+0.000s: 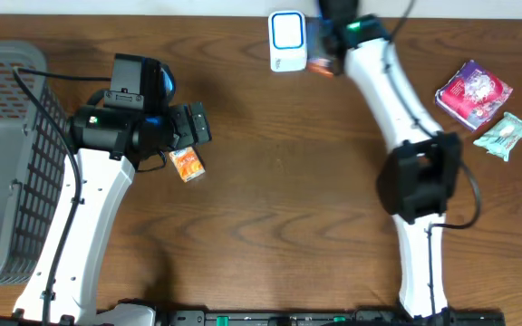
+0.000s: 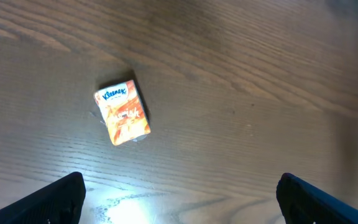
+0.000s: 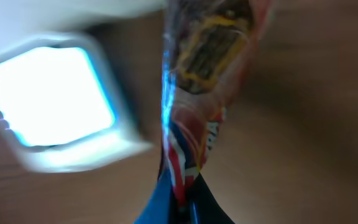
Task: Scan the item barcode
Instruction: 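Carry the TOP bar to the right corner and release it by the snacks, then move the right gripper to the orange Kleenex box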
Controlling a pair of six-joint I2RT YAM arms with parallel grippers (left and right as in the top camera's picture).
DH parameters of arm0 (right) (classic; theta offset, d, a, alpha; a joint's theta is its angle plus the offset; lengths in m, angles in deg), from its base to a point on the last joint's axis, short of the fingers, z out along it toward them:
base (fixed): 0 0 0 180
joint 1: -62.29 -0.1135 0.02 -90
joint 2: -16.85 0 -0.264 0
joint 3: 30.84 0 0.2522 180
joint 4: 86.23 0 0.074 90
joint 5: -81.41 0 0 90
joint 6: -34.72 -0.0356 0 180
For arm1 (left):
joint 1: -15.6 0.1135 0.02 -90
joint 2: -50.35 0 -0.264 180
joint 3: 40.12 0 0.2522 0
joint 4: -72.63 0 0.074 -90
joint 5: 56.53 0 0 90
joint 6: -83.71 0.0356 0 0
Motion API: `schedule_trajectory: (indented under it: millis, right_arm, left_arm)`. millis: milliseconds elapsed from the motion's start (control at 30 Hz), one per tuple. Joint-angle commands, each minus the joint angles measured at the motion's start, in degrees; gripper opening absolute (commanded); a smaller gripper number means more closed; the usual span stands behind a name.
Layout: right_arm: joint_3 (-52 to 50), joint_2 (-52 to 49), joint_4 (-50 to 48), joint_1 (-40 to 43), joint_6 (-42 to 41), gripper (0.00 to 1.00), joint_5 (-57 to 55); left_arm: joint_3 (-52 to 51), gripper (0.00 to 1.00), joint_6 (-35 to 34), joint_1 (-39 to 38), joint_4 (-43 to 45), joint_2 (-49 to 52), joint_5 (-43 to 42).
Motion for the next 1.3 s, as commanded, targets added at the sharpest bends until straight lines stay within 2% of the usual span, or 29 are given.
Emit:
schedule_trajectory:
  millis: [0, 100, 233, 533, 667, 733, 800, 867, 933, 1033, 1267]
  right_arm:
    - [1.51, 5.79, 8.46, 8.17, 1.4, 0.01, -13.62]
    - [1.27, 5.73, 15.5, 13.42, 1.38, 0.01, -16.74]
    - [1.11, 5.55, 20.83, 20.68, 1.42, 0.01, -15.58]
    - [-0.96, 5.46, 22.29, 32.0, 4.31, 0.01, -10.16]
    - [-1.09, 5.38, 21.97, 34.8, 4.35, 0.06, -9.99]
    - [-1.49, 5.33, 21.53, 35.39, 4.37, 0.19, -9.97]
    - [-1.84, 5.33, 21.49, 35.6, 4.57, 0.26, -9.68]
    - [-1.84, 5.33, 21.7, 35.58, 4.59, 0.42, -8.48]
    - [-1.84, 5.33, 21.7, 35.54, 4.87, 0.54, -5.01]
    - [-1.84, 5.33, 21.4, 35.21, 7.67, 0.59, 4.57]
    - [-1.84, 5.33, 21.7, 30.45, 19.21, 0.61, 33.97]
  left_arm:
    - [0.33, 0.98, 0.33, 0.09, -0.17, 0.15, 0.35]
    - [0.33, 0.98, 0.33, 0.11, -0.17, 0.15, 0.37]
    - [0.33, 0.98, 0.33, 0.09, -0.17, 0.15, 0.37]
    - [0.33, 0.98, 0.33, 0.09, -0.17, 0.15, 0.37]
    - [0.33, 0.98, 0.35, 0.09, -0.17, 0.15, 0.35]
    - [0.33, 0.98, 0.33, 0.11, -0.17, 0.15, 0.37]
    - [0.33, 0.98, 0.33, 0.09, -0.17, 0.15, 0.35]
    - [0.33, 0.98, 0.33, 0.09, -0.17, 0.15, 0.35]
    - [0.33, 0.98, 0.33, 0.09, -0.17, 0.15, 0.37]
    - [0.33, 0.98, 0.33, 0.09, -0.17, 0.15, 0.35]
    - [0.33, 0.98, 0.33, 0.11, -0.17, 0.15, 0.37]
